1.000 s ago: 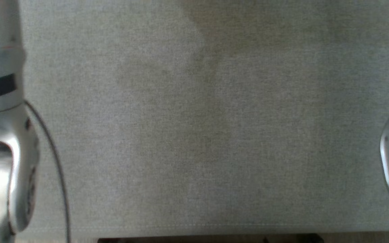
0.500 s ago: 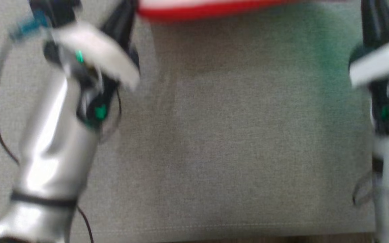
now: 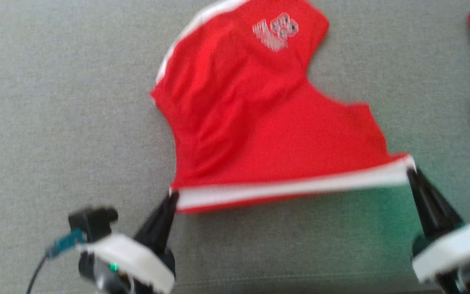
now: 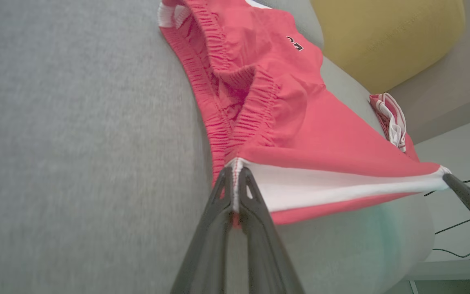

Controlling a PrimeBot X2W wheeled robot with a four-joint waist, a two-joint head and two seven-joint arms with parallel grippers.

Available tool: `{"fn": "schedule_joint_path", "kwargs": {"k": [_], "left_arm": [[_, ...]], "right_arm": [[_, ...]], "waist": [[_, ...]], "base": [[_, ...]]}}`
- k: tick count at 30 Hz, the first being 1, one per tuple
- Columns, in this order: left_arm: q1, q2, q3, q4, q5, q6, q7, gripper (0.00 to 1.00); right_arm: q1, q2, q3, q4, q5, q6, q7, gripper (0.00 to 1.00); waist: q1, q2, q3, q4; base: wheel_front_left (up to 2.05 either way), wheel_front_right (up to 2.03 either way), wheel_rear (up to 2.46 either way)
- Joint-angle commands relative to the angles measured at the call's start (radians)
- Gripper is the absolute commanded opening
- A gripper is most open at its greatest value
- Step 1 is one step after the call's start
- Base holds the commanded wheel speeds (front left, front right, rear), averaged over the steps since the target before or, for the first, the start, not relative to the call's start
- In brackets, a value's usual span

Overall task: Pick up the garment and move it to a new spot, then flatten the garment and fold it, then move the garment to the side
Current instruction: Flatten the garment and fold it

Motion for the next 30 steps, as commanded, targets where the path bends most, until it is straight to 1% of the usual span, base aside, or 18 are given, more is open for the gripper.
{"fn": "schedule_joint_path", "kwargs": {"k": [1, 3, 6, 8, 11, 14, 18, 21, 25, 26, 27, 30], "left_arm": [[0.022, 0.022, 0.038, -0.074, -0.006, 0.018, 0.005, 0.00], [0.074, 0.026, 0.028, -0.134, -0.012, 0.035, 0.022, 0.00], [0.102, 0.015, 0.016, -0.211, -0.025, 0.054, 0.039, 0.00], [0.086, -0.004, 0.009, -0.241, -0.048, 0.056, 0.056, 0.00], [0.012, -0.028, 0.000, -0.255, -0.068, 0.056, 0.093, 0.00], [-0.085, -0.050, 0.000, -0.238, -0.084, 0.058, 0.130, 0.00], [-0.191, -0.082, 0.011, -0.217, -0.122, 0.079, 0.187, 0.00], [-0.283, -0.114, 0.014, -0.180, -0.169, 0.094, 0.236, 0.00], [-0.449, -0.140, 0.004, -0.075, -0.164, 0.106, 0.259, 0.00], [-0.483, -0.147, -0.004, -0.036, -0.166, 0.106, 0.259, 0.00], [-0.483, -0.147, -0.004, -0.036, -0.166, 0.106, 0.259, 0.00], [-0.571, -0.161, -0.022, 0.076, -0.164, 0.115, 0.235, 0.00]], "right_arm": [[0.028, -0.011, -0.001, -0.075, -0.005, -0.001, 0.011, 0.00], [0.068, -0.005, -0.022, -0.123, 0.002, -0.001, 0.026, 0.00], [0.048, -0.012, -0.056, -0.166, 0.007, -0.001, 0.045, 0.00], [-0.012, -0.025, -0.064, -0.168, 0.015, -0.001, 0.063, 0.00], [-0.146, -0.058, -0.059, -0.137, 0.021, -0.001, 0.106, 0.00], [-0.302, -0.085, -0.042, -0.056, 0.029, -0.001, 0.149, 0.00], [-0.505, -0.118, 0.001, 0.088, 0.015, -0.001, 0.184, 0.00], [-0.633, -0.144, 0.023, 0.195, 0.004, -0.001, 0.190, 0.00], [-0.786, -0.183, 0.056, 0.322, -0.020, -0.001, 0.175, 0.00], [-0.811, -0.183, 0.061, 0.361, -0.017, -0.001, 0.163, 0.00], [-0.811, -0.183, 0.061, 0.361, -0.017, -0.001, 0.163, 0.00], [-0.875, -0.198, 0.090, 0.466, -0.040, -0.001, 0.118, 0.00]], "waist": [[0.0002, -0.0001, -0.006, 0.005], [0.0002, -0.0001, -0.007, 0.015], [0.0002, -0.0001, 0.002, 0.036], [0.0002, -0.0001, 0.011, 0.055], [0.0002, -0.0001, 0.029, 0.098], [0.0002, -0.0001, 0.040, 0.138], [0.0002, -0.0001, 0.068, 0.181], [0.0002, -0.0001, 0.105, 0.230], [0.0002, -0.0001, 0.167, 0.285], [0.0002, -0.0001, 0.169, 0.296], [0.0002, -0.0001, 0.169, 0.296], [0.0002, -0.0001, 0.174, 0.319]], "base": [[0.00, 0.00, 0.00], [0.00, 0.00, 0.00], [0.00, 0.00, 0.00], [0.00, 0.00, 0.00], [0.00, 0.00, 0.00], [0.00, 0.00, 0.00], [0.00, 0.00, 0.00], [0.00, 0.00, 0.00], [0.00, 0.00, 0.00], [0.00, 0.00, 0.00], [0.00, 0.00, 0.00], [0.00, 0.00, 0.00]]}}
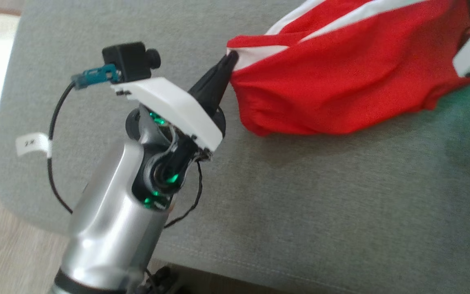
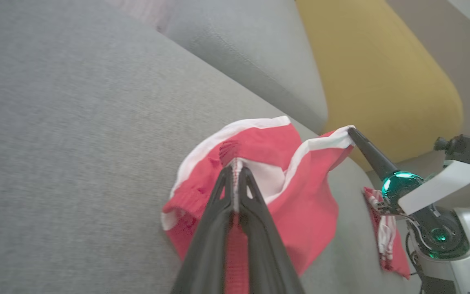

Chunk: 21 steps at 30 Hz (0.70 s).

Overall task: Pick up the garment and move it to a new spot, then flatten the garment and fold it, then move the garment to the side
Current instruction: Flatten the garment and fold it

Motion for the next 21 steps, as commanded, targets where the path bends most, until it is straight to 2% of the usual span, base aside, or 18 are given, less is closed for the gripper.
{"fn": "schedule_joint_path", "kwargs": {"k": [1, 6, 13, 21], "left_arm": [[-0.009, 0.017, 0.026, -0.014, -0.004, 0.005, -0.007, 0.00], [-0.091, 0.011, -0.011, 0.122, -0.027, 0.000, -0.042, 0.00], [-0.163, 0.009, -0.080, 0.230, -0.101, -0.009, -0.141, 0.00], [-0.259, 0.009, -0.166, 0.330, -0.133, -0.005, -0.202, 0.00]], "right_arm": [[-0.023, -0.006, 0.020, -0.021, -0.004, -0.001, -0.010, 0.00], [-0.135, -0.013, 0.081, 0.118, -0.020, -0.001, -0.081, 0.00], [-0.238, -0.037, 0.118, 0.280, -0.057, -0.001, -0.153, 0.00], [-0.318, -0.042, 0.149, 0.391, -0.075, -0.001, -0.183, 0.00]], "waist": [[0.0000, 0.0000, 0.022, 0.023], [0.0000, 0.0000, 0.038, 0.037], [0.0000, 0.0000, 0.047, 0.054], [0.0000, 0.0000, 0.084, 0.061]], "base": [[0.00, 0.00, 0.00], [0.00, 0.00, 0.00], [0.00, 0.00, 0.00], [0.00, 0.00, 0.00]]}}
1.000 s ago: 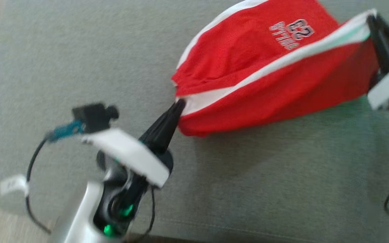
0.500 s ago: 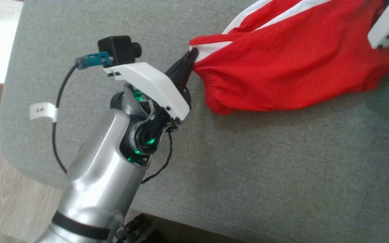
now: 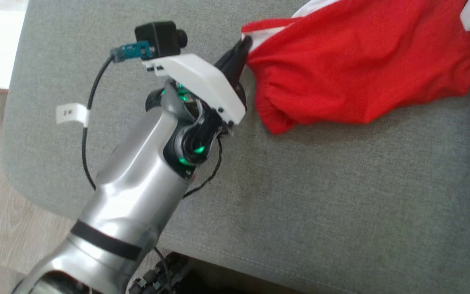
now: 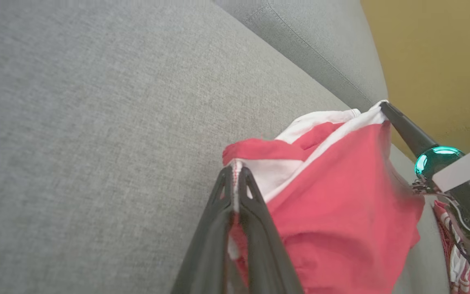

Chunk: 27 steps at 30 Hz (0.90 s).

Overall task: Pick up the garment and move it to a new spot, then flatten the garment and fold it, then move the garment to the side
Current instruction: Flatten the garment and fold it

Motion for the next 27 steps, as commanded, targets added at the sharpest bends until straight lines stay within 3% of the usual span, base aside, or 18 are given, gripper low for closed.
{"fn": "schedule_joint_path", "kwargs": {"k": [1, 2, 3, 4, 5, 6, 7, 13, 18, 21, 27], "left_arm": [[-0.049, 0.023, 0.015, -0.008, -0.012, 0.004, -0.020, 0.00], [-0.058, 0.023, 0.006, 0.003, -0.015, 0.003, -0.026, 0.00], [-0.065, 0.023, -0.002, 0.015, -0.018, 0.002, -0.033, 0.09], [-0.072, 0.023, -0.012, 0.028, -0.017, 0.001, -0.039, 0.26], [-0.076, 0.023, -0.019, 0.040, -0.016, 0.000, -0.048, 0.43], [-0.081, 0.023, -0.023, 0.050, -0.013, -0.001, -0.058, 0.88], [-0.084, 0.023, -0.026, 0.058, -0.011, -0.002, -0.065, 1.00], [-0.069, 0.060, -0.029, 0.036, 0.063, -0.008, -0.198, 1.00], [-0.007, 0.123, -0.043, -0.062, 0.202, 0.049, -0.344, 1.00], [0.048, 0.137, -0.040, -0.135, 0.267, 0.082, -0.367, 1.00], [0.144, 0.135, -0.005, -0.255, 0.393, 0.104, -0.374, 1.00]], "right_arm": [[-0.036, 0.001, 0.014, -0.013, -0.009, -0.001, -0.016, 0.00], [-0.041, 0.000, 0.016, -0.001, -0.012, -0.001, -0.023, 0.00], [-0.044, -0.001, 0.018, 0.010, -0.017, -0.001, -0.033, 0.00], [-0.044, 0.001, 0.020, 0.022, -0.022, -0.001, -0.044, 0.04], [-0.044, 0.006, 0.015, 0.034, -0.023, -0.001, -0.054, 0.52], [-0.045, 0.012, 0.009, 0.048, -0.023, -0.001, -0.055, 1.00], [-0.047, 0.017, 0.008, 0.057, -0.025, -0.001, -0.053, 1.00], [-0.047, 0.033, -0.018, 0.061, -0.025, -0.001, -0.031, 1.00], [-0.003, 0.037, -0.010, 0.009, -0.031, -0.001, 0.057, 1.00], [0.029, 0.041, -0.018, -0.023, -0.025, -0.001, 0.118, 1.00], [0.096, 0.050, -0.026, -0.044, -0.029, -0.001, 0.259, 1.00]], "waist": [[0.0000, 0.0000, 0.008, 0.000], [0.0000, 0.0000, 0.010, 0.000], [0.0000, 0.0000, 0.010, -0.001], [0.0000, 0.0000, 0.008, -0.003], [0.0000, 0.0000, 0.005, -0.005], [0.0000, 0.0000, 0.004, -0.008], [0.0000, 0.0000, 0.004, -0.012], [0.0000, 0.0000, -0.015, -0.040], [0.0000, 0.0000, -0.032, -0.060], [0.0000, 0.0000, -0.039, -0.060], [0.0000, 0.0000, -0.043, -0.043]], "base": [[0.00, 0.00, 0.00], [0.00, 0.00, 0.00], [0.00, 0.00, 0.00], [0.00, 0.00, 0.00], [0.00, 0.00, 0.00], [0.00, 0.00, 0.00], [0.00, 0.00, 0.00], [0.00, 0.00, 0.00], [0.00, 0.00, 0.00], [0.00, 0.00, 0.00], [0.00, 0.00, 0.00]]}}
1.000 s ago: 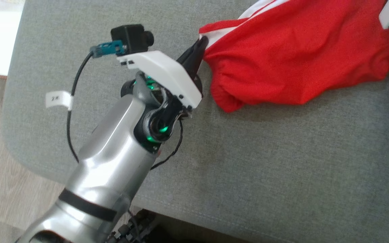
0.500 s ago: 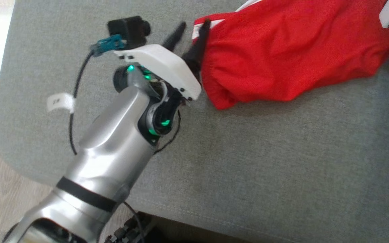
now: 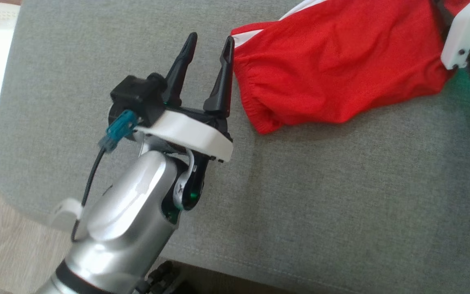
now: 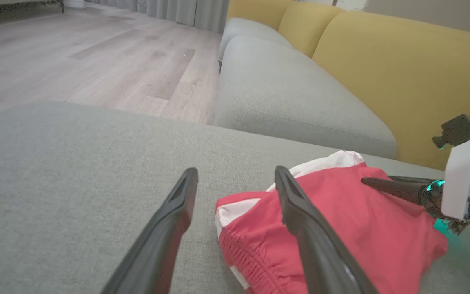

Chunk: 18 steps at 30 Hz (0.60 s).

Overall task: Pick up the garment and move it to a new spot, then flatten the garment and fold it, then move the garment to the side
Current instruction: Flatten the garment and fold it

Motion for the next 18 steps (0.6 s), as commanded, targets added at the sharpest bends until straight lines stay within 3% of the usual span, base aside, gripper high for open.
{"fn": "schedule_joint_path", "kwargs": {"k": [1, 4, 5, 6, 7, 12, 18], "left_arm": [[0.003, 0.026, 0.051, -0.047, 0.022, 0.000, -0.012, 1.00], [0.046, 0.012, 0.083, -0.082, 0.070, -0.019, -0.012, 1.00], [0.057, 0.010, 0.095, -0.091, 0.090, -0.026, -0.012, 1.00], [0.068, 0.013, 0.104, -0.096, 0.114, -0.032, -0.012, 1.00], [0.079, 0.015, 0.114, -0.099, 0.136, -0.036, -0.012, 1.00], [0.163, 0.029, 0.185, -0.113, 0.205, -0.064, -0.012, 1.00], [0.290, 0.040, 0.272, -0.133, 0.261, -0.105, -0.012, 1.00]], "right_arm": [[0.012, 0.023, 0.004, -0.033, 0.009, -0.001, 0.025, 1.00], [0.041, 0.025, 0.001, -0.033, 0.020, -0.001, 0.073, 1.00], [0.048, 0.030, -0.011, -0.037, 0.032, -0.001, 0.074, 0.89], [0.054, 0.037, -0.026, -0.044, 0.043, -0.001, 0.067, 0.27], [0.060, 0.050, -0.043, -0.050, 0.059, -0.001, 0.060, 0.00], [0.106, 0.118, -0.161, -0.104, 0.141, -0.001, -0.002, 0.00], [0.224, 0.142, -0.291, -0.216, 0.196, -0.001, -0.015, 0.00]], "waist": [[0.0001, 0.0000, 0.000, 0.004], [0.0001, 0.0000, -0.005, 0.009], [0.0001, 0.0000, -0.007, 0.007], [0.0001, 0.0000, -0.010, 0.003], [0.0001, 0.0000, -0.014, -0.003], [0.0001, 0.0000, -0.051, -0.070], [0.0001, 0.0000, -0.100, -0.154]], "base": [[0.00, 0.00, 0.00], [0.00, 0.00, 0.00], [0.00, 0.00, 0.00], [0.00, 0.00, 0.00], [0.00, 0.00, 0.00], [0.00, 0.00, 0.00], [0.00, 0.00, 0.00]]}}
